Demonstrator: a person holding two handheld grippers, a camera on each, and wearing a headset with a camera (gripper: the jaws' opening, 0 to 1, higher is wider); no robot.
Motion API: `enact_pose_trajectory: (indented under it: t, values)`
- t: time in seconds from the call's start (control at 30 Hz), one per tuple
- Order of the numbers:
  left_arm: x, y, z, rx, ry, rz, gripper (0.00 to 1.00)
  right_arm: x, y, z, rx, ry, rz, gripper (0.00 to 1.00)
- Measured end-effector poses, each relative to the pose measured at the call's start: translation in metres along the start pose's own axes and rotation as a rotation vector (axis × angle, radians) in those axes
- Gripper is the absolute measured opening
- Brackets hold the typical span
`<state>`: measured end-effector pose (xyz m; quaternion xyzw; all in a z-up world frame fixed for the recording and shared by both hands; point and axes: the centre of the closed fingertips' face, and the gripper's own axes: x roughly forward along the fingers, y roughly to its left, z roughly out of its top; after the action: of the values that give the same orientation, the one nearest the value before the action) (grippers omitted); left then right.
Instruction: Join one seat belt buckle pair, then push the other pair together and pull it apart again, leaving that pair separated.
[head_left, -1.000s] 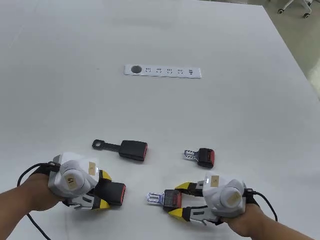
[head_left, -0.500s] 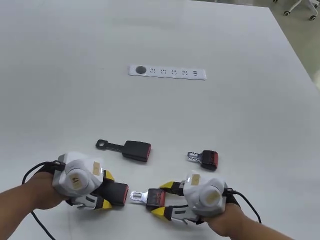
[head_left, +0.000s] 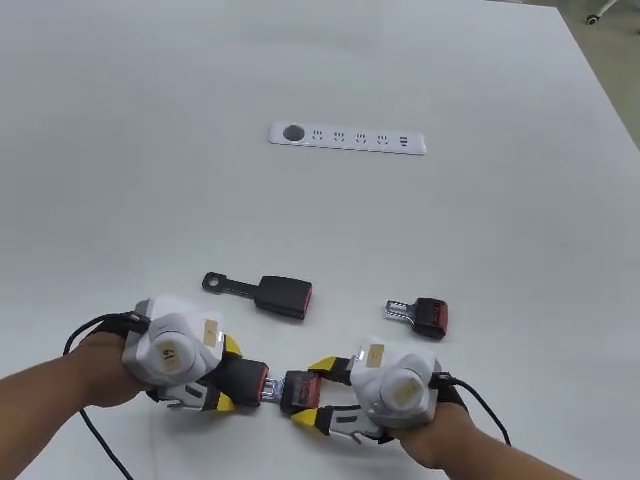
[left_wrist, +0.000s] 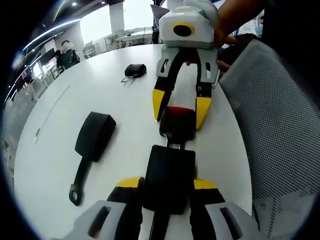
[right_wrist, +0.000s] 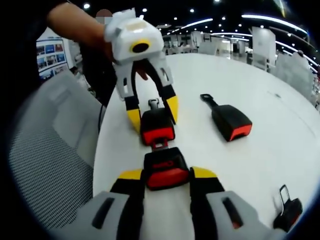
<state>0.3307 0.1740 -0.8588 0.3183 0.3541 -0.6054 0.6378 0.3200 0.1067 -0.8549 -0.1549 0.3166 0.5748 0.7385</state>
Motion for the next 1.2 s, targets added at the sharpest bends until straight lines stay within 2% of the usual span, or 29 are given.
enact_pose_trajectory:
  t: [0.1,0.23,0.43,0.53,0.67,0.7,1.2]
  values:
    - [0.000,0.001,0.000,-0.001,-0.007,0.002,0.37,0.001,0.000,0.002,0.035,-0.002,0.005,0.35]
    - [0.000,0.001,0.000,-0.001,-0.010,0.001,0.36,0.007,0.002,0.007,0.027,0.005,-0.002,0.35]
    - [0.001,0.000,0.000,0.039,0.003,-0.026,0.35,0.016,0.004,0.014,0.013,0.032,0.003,0.34]
    - [0.001,-0.001,0.000,0.039,-0.006,-0.027,0.35,0.016,0.004,0.013,0.020,0.024,0.001,0.34]
    - [0.001,-0.003,-0.001,0.047,0.017,-0.038,0.35,0.020,0.007,0.015,0.031,0.031,-0.014,0.34]
    - [0.001,-0.002,0.000,0.054,0.011,-0.035,0.35,0.021,0.005,0.014,0.022,0.039,-0.023,0.34]
    - [0.000,-0.003,-0.001,0.073,0.016,-0.053,0.35,0.019,0.003,0.013,-0.005,0.044,-0.007,0.34]
